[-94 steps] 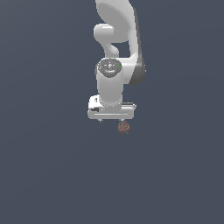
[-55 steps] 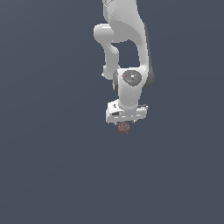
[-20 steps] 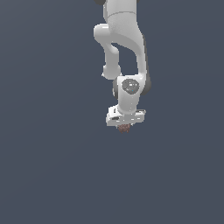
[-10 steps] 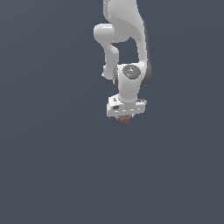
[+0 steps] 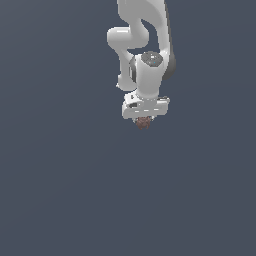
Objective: Pick up the object and move it to a goal position.
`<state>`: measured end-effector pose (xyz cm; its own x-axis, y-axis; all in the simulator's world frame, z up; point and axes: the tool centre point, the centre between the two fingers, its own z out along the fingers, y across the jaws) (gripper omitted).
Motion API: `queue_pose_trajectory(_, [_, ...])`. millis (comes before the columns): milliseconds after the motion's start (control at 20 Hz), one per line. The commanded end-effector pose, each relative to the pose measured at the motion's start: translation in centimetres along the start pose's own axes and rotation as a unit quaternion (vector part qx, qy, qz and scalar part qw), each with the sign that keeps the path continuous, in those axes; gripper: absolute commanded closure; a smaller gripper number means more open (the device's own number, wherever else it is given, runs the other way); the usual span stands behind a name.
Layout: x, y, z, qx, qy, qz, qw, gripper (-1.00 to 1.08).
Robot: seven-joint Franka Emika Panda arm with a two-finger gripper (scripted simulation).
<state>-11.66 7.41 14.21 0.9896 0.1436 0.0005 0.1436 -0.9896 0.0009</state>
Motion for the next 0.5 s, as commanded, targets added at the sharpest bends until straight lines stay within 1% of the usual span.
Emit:
queue_pose_trajectory(0, [-0.8,-0.2,-1.0,0.000,0.000,0.000,1.0000,1.08])
queue_pose_trajectory(450, [-1.8,-0.4,-2.6,0.000,0.000,0.000,1.0000,1.08])
